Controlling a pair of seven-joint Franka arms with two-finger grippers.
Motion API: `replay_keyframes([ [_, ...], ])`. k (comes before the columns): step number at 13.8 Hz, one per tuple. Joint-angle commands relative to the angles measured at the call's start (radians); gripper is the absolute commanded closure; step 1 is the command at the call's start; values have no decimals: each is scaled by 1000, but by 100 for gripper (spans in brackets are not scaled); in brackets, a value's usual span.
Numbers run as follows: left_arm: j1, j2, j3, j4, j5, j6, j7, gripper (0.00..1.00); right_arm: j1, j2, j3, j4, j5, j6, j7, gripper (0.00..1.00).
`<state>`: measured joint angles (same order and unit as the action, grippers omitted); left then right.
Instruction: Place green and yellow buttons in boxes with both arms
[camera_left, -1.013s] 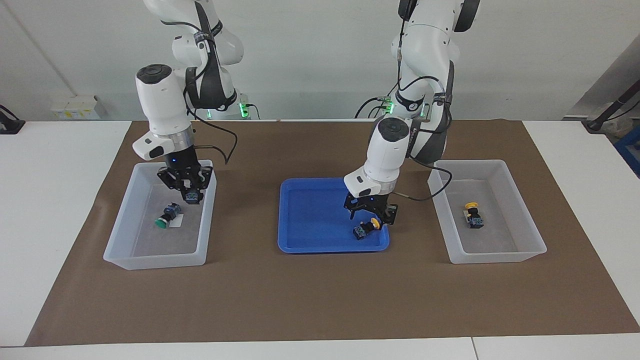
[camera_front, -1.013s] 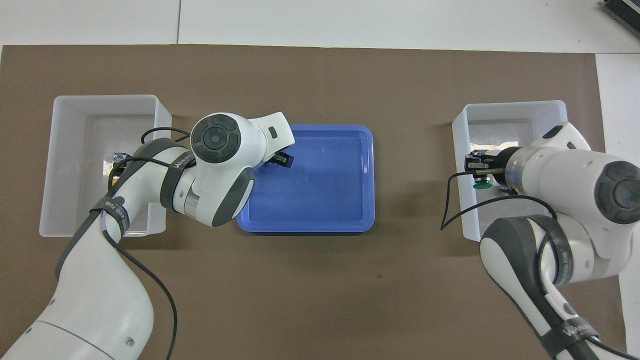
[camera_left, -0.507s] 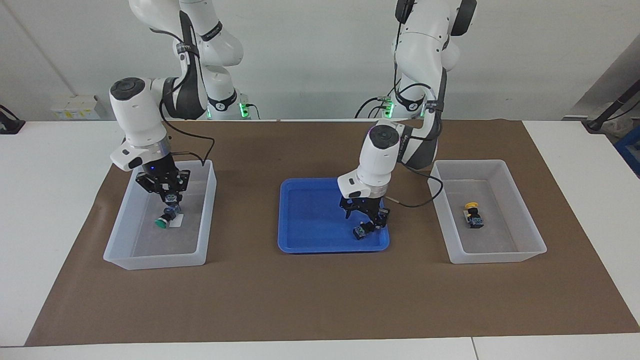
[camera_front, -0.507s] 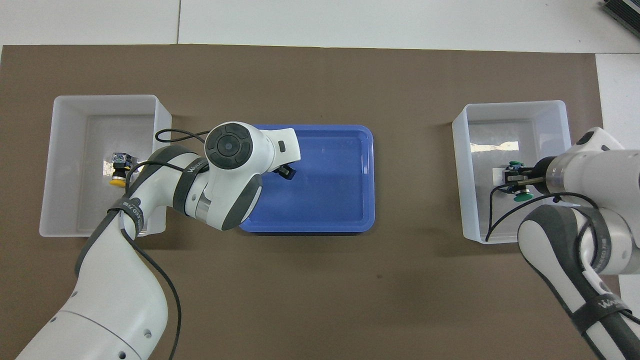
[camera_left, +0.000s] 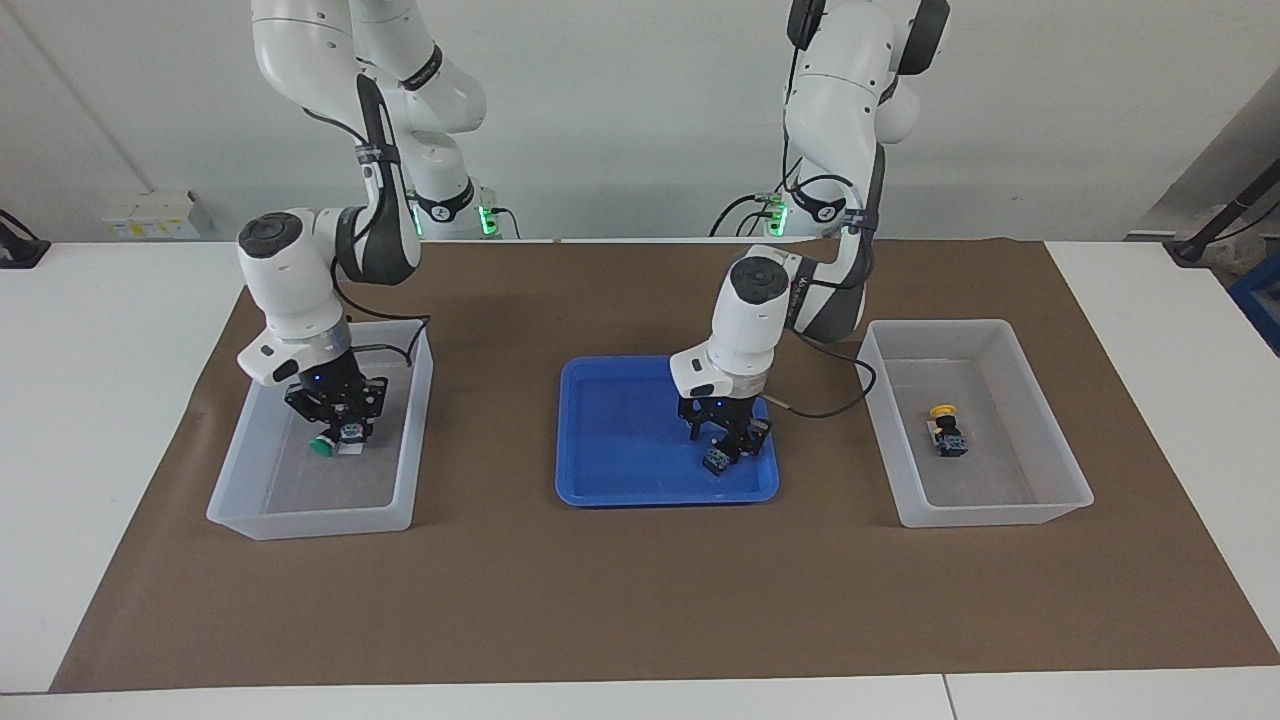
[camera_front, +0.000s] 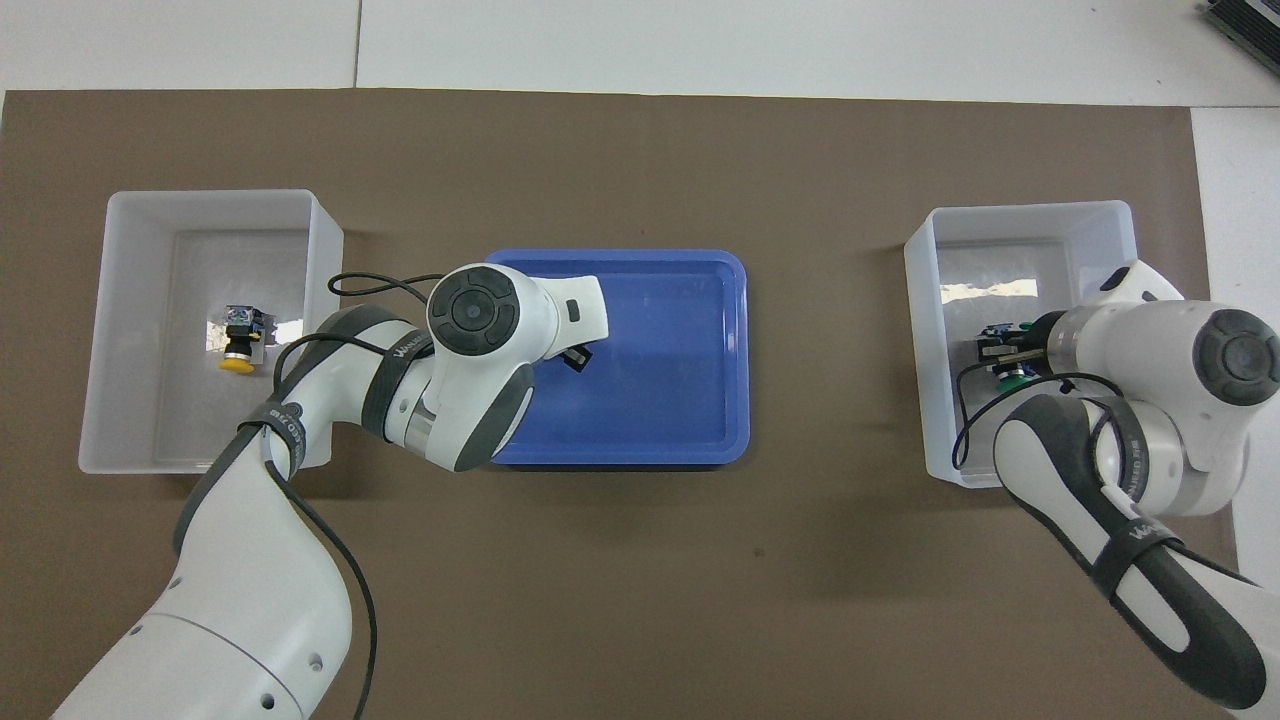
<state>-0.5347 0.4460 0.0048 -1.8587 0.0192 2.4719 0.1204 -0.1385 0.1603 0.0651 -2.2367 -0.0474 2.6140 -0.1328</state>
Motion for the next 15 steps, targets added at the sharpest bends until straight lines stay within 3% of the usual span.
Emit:
replay_keyframes([
  [1,-11,-18,15,-33,13,10,7,74,-18,2,10,3,4,8,-31,81],
  [2,-13,-20,17,-31,13,-7,5,93,-18,1,10,2,4,5,-30,40],
  [3,-13,-21,17,-22,13,-43,4,100,-18,1,10,5,4,3,-28,1],
  [7,-10,-21,20,57,11,-164,-51,100,-23,-33,7,58,6,-44,-25,0],
  [9,2,-29,23,145,10,-285,-70,100,-29,-59,7,135,6,-183,-7,0],
  [11,33,-84,44,196,-2,-408,-77,100,-29,-93,5,213,4,-318,39,0],
  [13,119,-153,46,203,-60,-483,-76,100,-17,-108,10,311,4,-460,102,0],
  [15,211,-171,44,248,-76,-552,-73,100,-6,-116,15,421,4,-616,157,0],
])
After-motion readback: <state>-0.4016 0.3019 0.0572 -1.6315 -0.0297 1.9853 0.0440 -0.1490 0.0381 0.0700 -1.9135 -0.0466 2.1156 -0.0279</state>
